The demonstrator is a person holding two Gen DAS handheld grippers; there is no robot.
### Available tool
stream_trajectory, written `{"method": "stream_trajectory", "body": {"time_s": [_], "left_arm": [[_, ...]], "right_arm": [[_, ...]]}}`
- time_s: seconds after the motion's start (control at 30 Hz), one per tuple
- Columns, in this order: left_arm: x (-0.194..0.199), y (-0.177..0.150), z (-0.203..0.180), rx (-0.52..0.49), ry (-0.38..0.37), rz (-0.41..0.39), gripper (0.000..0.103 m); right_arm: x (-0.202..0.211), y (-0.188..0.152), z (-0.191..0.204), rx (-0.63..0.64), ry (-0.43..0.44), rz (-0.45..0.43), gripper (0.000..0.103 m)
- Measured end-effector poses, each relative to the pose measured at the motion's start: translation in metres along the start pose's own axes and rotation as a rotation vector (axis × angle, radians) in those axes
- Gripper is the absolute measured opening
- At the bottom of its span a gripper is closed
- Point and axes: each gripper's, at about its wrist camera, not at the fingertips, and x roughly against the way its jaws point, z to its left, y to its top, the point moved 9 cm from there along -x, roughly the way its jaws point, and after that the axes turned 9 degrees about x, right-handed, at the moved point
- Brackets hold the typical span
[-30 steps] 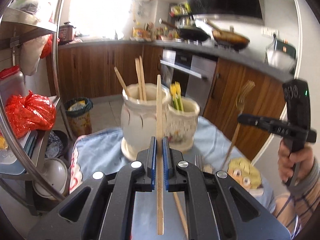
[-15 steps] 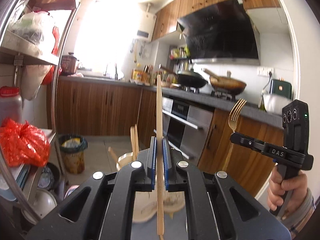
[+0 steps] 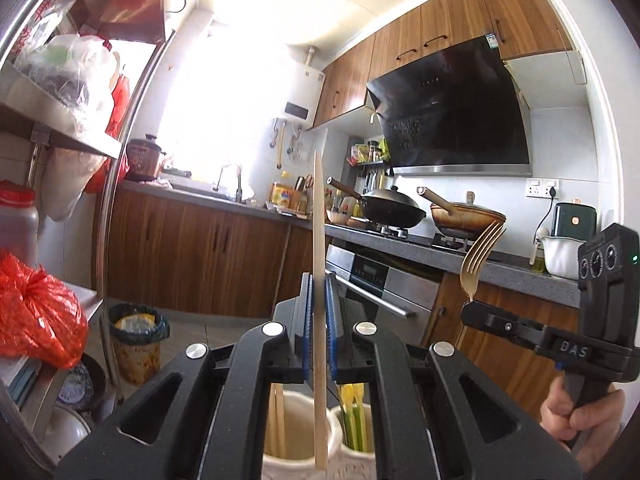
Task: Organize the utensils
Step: 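Lift the chopstick and gold fork and carry them over the holder, then lower both utensils into the holder openings and open both grippers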
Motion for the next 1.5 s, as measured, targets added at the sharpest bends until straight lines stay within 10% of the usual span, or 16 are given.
{"method": "stream_trajectory", "body": {"time_s": [0.5, 0.97, 1.5], "left_arm": [[-0.025, -0.029, 0.014, -0.047, 0.092, -0.035, 0.006], [-0.039, -0.071, 0.021, -0.043, 0.208, 0.121, 0.006], [-0.049, -0.087, 0.033, -0.039, 0.267, 0.184, 0.006]], "right_arm": [[-0.025, -0.004, -0.002, 0.001, -0.012, 0.008, 0.005], [-0.072, -0.064, 0.000, 0.022, -0.015, 0.228, 0.005], [-0.095, -0.080, -0.011, -0.090, 0.038, 0.227, 0.006]]}}
